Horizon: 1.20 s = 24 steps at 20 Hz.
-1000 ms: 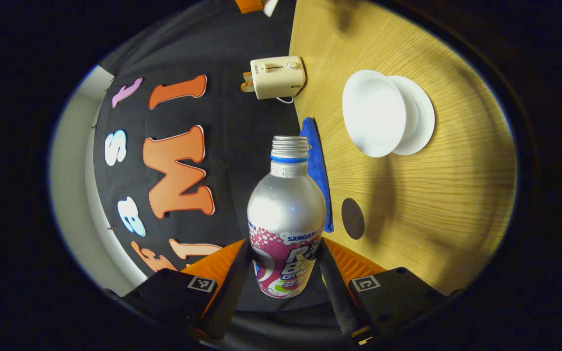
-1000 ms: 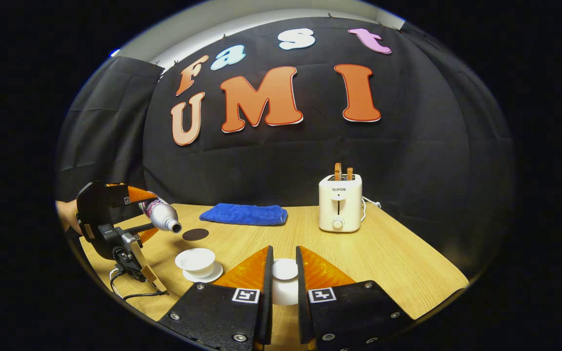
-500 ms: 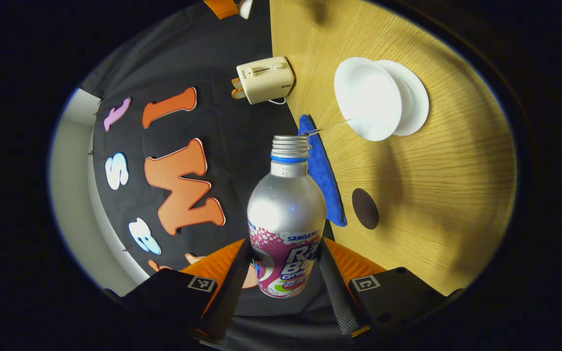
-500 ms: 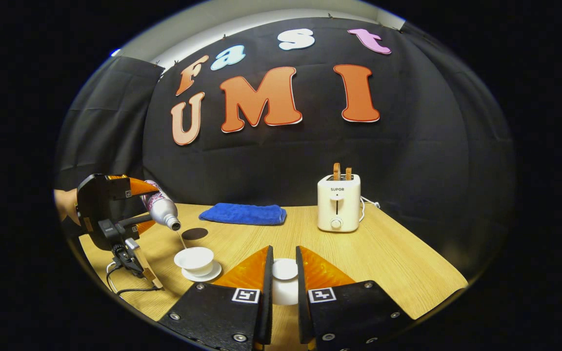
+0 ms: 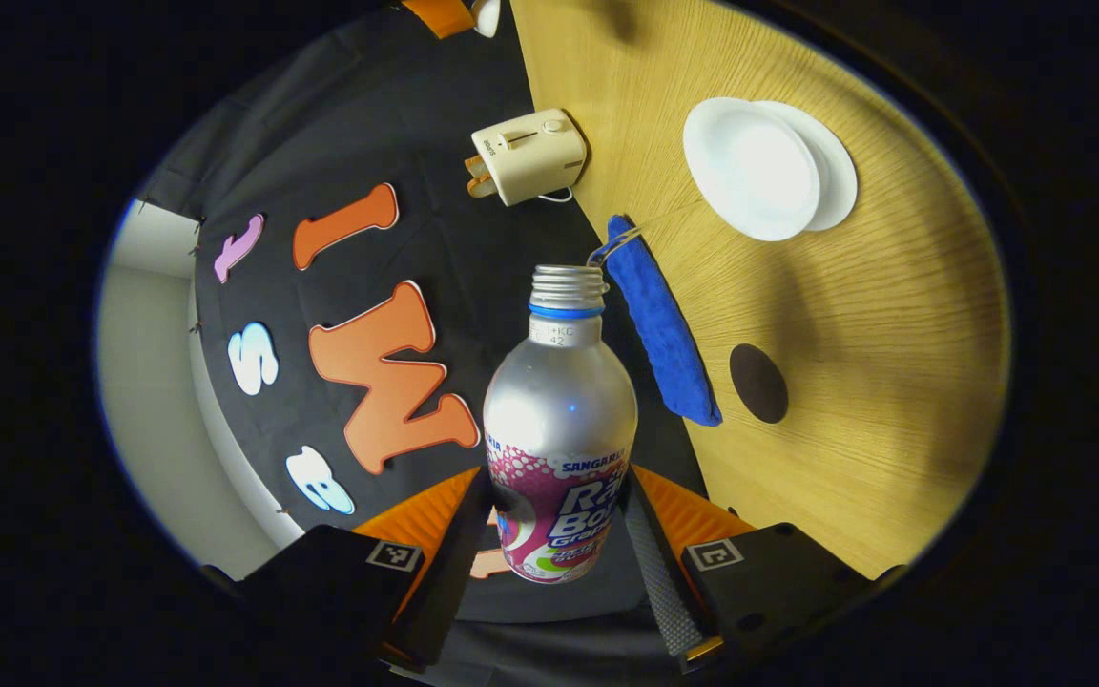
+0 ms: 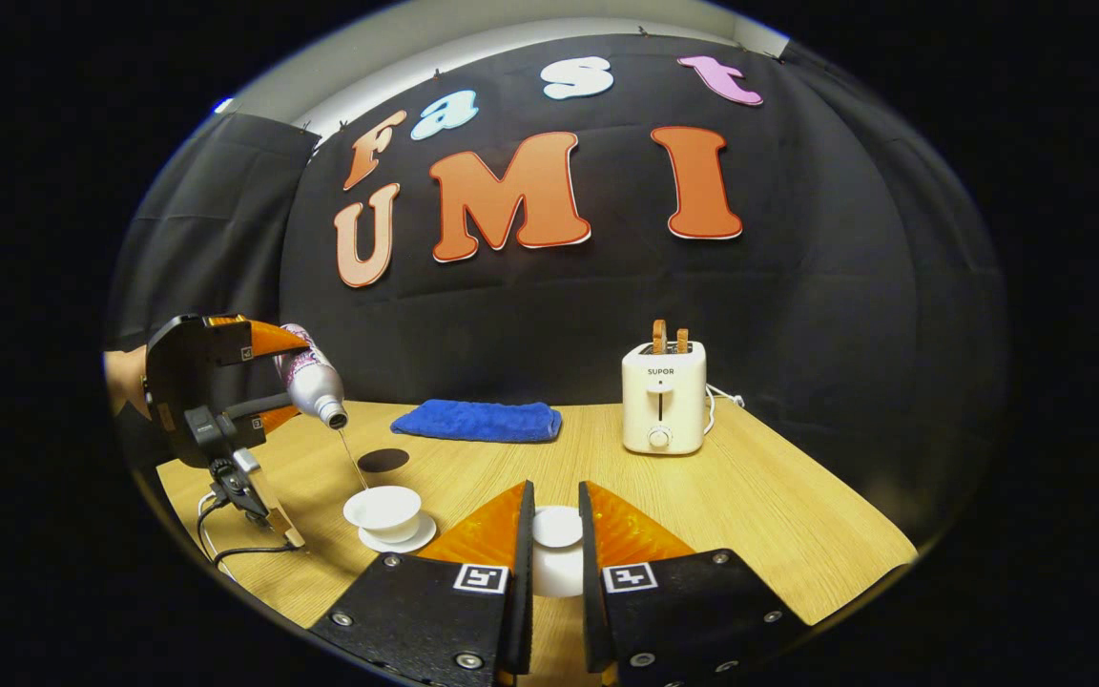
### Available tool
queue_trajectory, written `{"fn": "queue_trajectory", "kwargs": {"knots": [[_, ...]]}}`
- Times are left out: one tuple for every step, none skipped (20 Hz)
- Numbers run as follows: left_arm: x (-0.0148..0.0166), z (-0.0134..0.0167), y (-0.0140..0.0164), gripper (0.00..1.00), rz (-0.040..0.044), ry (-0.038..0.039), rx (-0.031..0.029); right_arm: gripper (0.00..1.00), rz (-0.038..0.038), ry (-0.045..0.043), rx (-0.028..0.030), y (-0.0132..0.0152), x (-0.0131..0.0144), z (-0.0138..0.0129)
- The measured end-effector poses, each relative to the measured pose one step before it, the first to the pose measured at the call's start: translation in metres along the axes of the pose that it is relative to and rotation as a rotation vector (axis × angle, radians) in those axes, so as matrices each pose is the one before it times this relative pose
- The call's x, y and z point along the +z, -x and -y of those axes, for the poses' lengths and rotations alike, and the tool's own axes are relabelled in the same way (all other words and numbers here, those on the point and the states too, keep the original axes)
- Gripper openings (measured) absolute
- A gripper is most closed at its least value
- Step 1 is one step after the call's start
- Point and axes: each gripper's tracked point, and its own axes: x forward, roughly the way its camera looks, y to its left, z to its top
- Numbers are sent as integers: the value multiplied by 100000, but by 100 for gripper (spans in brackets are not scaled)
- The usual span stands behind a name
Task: Open the teacup lid with one hand, grasp the water bottle and pour water into the teacup with the other hand; after pouring, place the water bottle on the coaster and then close the teacup lid.
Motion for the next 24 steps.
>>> {"fn": "queue_trajectory", "kwargs": {"knots": [[-135,-514,38,86,-151,-959,670,22,117,102,-166,-10,107,-34],[-47,-131,-30,86,-44,-942,166,22,46,43,-45,-13,67,80],[161,-359,113,89,242,-1097,482,22,10,-101,372,79,-15,-40],[113,-77,-100,86,418,-812,184,22,215,-206,-116,-13,140,18],[159,-188,-27,86,647,-848,181,22,-141,24,604,-10,-70,-90],[135,-18,-284,86,418,-993,237,22,64,-68,-234,-38,-20,-9],[216,-164,50,86,390,-917,536,22,-130,39,96,57,4,26],[130,63,-6,86,486,-638,236,22,-110,108,119,75,-80,-70],[222,64,-172,86,249,-620,196,22,51,-103,-255,-153,184,83],[220,224,-54,82,354,-1049,191,22,-238,-72,553,-2,-103,-151],[166,99,55,82,254,-1128,-62,22,130,-236,-177,11,-18,22],[70,148,-83,86,329,-863,283,22,59,38,52,-69,129,-2],[157,-218,-40,86,581,-867,119,22,47,60,-130,-10,-46,-34],[108,48,109,82,271,-774,83,22,-95,2,256,-20,-27,-73],[46,72,81,86,420,-692,-20,22,-85,-56,211,-8,-92,-95],[201,263,-64,89,365,-1084,115,22,-77,39,111,-15,-51,-69],[396,404,-71,89,276,-1014,131,22,-203,250,253,-169,19,-139],[193,224,35,89,590,-1159,124,22,-44,166,-45,-40,49,-74],[144,32,51,88,451,-1152,264,22,-74,108,562,85,19,-209],[173,34,32,86,472,-1143,632,22,65,48,-21,27,26,-132],[113,277,-94,86,228,-1030,302,22,-155,50,375,-101,4,-70],[152,117,51,86,405,-713,368,22,-152,73,225,-63,-37,-153],[89,9,96,86,119,-702,286,22,-81,118,-189,-44,-25,-36],[129,-10,-18,83,329,-686,720,22,-54,212,495,9,-40,-128]]}}
